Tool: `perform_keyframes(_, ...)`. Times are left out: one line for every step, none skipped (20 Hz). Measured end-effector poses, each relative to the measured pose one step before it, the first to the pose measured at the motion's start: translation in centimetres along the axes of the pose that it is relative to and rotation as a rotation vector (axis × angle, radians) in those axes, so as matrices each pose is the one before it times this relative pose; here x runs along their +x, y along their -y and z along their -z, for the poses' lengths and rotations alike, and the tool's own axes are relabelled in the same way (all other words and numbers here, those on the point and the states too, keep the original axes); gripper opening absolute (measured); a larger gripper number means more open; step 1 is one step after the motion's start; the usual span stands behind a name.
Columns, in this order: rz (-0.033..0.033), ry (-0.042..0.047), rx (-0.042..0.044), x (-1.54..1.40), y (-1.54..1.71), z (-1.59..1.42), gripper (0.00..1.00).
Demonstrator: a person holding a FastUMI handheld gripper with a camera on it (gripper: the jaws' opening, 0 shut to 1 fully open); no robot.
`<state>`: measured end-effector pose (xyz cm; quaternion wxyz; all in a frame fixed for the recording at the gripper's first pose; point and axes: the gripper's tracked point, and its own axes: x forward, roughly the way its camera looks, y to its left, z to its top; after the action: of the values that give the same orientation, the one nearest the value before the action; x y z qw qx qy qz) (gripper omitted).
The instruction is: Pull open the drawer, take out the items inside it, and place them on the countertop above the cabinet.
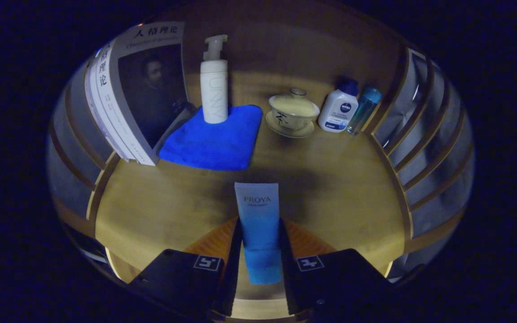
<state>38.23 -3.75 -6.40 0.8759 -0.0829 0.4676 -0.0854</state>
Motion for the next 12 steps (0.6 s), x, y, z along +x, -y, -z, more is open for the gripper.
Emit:
perform_keyframes(-0.00069, 0.00786, 0.00029, -0.114, 0.039, -0.221, 0.47)
perform_keyframes(-0.00105, 0.0001, 0.00239, -0.089, -0.031, 0.062, 0.47)
perform_keyframes(-0.00103, -0.00102, -0.00008, 0.143, -0.035, 0.056, 0.48)
perform_keyframes(0.00034, 0.00087, 0.002, 0.09, 0.065, -0.05, 0.48)
perform_keyframes(0.00243, 0.00278, 0.00005, -0.033, 0.155, -0.106, 0.49)
perform_keyframes(0.00518, 0.00326, 0.00429, -0.063, 0.195, 0.002, 0.49)
perform_keyframes(0.00281, 0.00029, 0.00441, 0.023, 0.024, 0.063, 0.51)
perform_keyframes(0.00067, 0.00239, 0.0121, -0.15, 0.051, 0.096, 0.53)
perform_keyframes(0.00634, -0.00159, 0.01604, -0.077, 0.03, 0.053, 0.54)
perform_keyframes(0.00051, 0.00451, 0.00659, -0.257, 0.052, 0.168, 0.54)
perform_keyframes(0.00519, 0.01133, 0.00675, -0.376, 0.144, -0.073, 0.57)
perform_keyframes(0.00178, 0.01157, 0.00178, -0.567, 0.09, -0.13, 0.59)
